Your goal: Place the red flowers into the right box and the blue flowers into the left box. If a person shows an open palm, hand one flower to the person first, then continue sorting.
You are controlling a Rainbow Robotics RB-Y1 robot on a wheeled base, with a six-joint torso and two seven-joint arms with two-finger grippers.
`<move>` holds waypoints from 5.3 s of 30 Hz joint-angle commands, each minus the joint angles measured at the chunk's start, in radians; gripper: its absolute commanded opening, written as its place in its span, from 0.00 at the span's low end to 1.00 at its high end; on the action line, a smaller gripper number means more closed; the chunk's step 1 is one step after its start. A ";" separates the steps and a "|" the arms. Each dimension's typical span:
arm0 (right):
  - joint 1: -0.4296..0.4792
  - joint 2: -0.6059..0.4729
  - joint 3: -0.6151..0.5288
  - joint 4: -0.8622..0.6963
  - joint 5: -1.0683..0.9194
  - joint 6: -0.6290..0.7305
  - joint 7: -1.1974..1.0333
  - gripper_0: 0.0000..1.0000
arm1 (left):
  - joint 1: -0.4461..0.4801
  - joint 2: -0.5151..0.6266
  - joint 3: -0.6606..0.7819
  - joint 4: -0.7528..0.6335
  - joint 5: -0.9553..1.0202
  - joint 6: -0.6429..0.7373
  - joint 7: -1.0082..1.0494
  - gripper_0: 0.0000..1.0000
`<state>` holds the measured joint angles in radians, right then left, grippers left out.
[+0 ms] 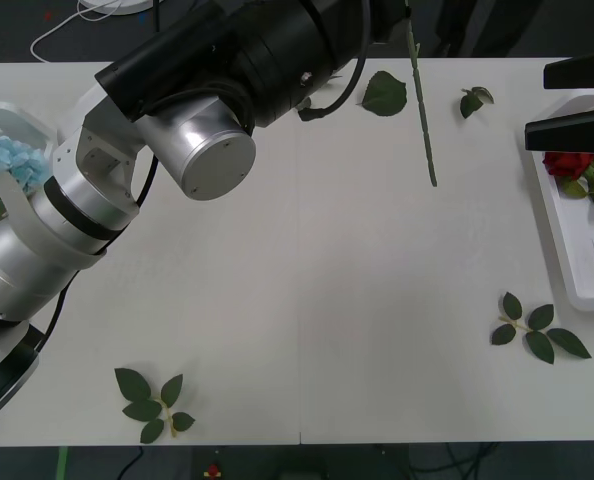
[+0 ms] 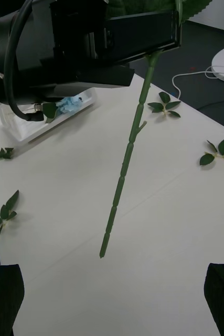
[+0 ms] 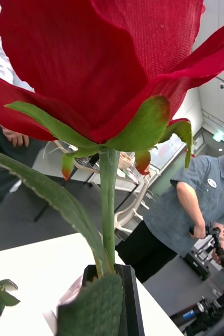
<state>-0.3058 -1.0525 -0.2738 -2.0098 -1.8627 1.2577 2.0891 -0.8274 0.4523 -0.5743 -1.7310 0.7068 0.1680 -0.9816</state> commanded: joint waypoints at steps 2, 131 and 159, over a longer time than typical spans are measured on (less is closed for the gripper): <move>0.008 -0.049 -0.027 -0.006 0.000 0.000 0.006 1.00 | -0.056 -0.024 -0.030 -0.044 0.019 -0.018 0.060 0.00; 0.406 -0.316 0.010 0.154 0.091 -0.382 -0.434 0.00 | -0.026 -0.024 -0.052 -0.101 0.033 -0.053 0.069 1.00; 0.011 -0.241 0.473 0.579 0.783 -0.386 -0.652 0.00 | 0.154 0.080 0.835 -0.429 0.562 1.538 -0.595 1.00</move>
<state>-0.2038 -1.3117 0.1461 -1.4846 -1.1112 0.9051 1.4920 -0.7309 0.4723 0.2320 -2.1349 1.2262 1.6661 -1.6579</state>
